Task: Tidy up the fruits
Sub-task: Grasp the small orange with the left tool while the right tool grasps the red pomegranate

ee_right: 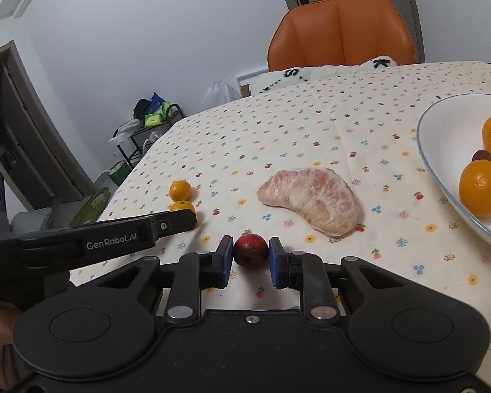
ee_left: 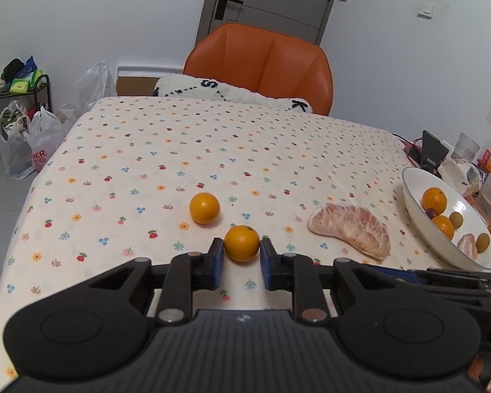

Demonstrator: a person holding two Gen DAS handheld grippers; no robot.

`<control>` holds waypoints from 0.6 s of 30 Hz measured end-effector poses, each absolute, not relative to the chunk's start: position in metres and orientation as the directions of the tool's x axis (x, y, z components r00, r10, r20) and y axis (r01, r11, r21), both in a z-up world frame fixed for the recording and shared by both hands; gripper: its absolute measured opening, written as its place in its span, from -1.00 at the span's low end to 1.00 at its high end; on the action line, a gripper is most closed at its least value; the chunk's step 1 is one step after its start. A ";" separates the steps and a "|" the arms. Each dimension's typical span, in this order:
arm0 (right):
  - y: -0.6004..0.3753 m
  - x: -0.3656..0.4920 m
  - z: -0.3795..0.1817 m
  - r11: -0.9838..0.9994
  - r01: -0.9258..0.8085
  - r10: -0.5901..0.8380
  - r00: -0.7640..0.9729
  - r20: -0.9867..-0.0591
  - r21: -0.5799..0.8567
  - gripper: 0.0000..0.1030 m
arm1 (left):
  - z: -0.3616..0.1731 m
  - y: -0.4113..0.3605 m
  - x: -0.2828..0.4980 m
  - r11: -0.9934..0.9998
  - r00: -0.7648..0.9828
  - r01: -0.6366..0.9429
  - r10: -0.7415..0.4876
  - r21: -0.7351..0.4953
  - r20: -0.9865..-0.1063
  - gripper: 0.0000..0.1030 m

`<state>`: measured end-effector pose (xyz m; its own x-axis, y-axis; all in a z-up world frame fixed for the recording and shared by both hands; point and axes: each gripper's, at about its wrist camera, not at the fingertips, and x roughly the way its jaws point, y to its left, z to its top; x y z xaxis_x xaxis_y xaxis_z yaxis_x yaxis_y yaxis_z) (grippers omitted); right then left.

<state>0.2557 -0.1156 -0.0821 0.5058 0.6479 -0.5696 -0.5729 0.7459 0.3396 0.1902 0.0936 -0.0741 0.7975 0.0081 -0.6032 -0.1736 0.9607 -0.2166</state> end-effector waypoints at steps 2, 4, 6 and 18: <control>-0.118 0.256 -0.081 0.746 -0.570 0.650 0.507 -0.566 0.345 -0.58 | -0.072 0.091 0.188 0.962 0.801 -0.166 0.003 -0.218 -0.599 -0.57; -0.122 0.255 -0.078 0.746 -0.568 0.651 0.513 -0.560 0.347 -0.58 | -0.069 0.087 0.187 0.964 0.803 -0.157 -0.003 -0.217 -0.596 -0.57; -0.126 0.254 -0.075 0.749 -0.565 0.650 0.523 -0.551 0.347 -0.58 | -0.065 0.082 0.186 0.966 0.808 -0.144 -0.011 -0.216 -0.589 -0.57; -0.175 0.249 -0.054 0.780 -0.522 0.623 0.591 -0.513 0.345 -0.58 | -0.040 0.040 0.187 0.974 0.833 -0.070 -0.063 -0.218 -0.550 -0.57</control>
<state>0.2488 -0.1751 -0.0539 0.5912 0.6227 -0.5126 -0.5220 0.7799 0.3453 0.1872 0.0399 -0.0403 0.8329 -0.0633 -0.5499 -0.0697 0.9735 -0.2177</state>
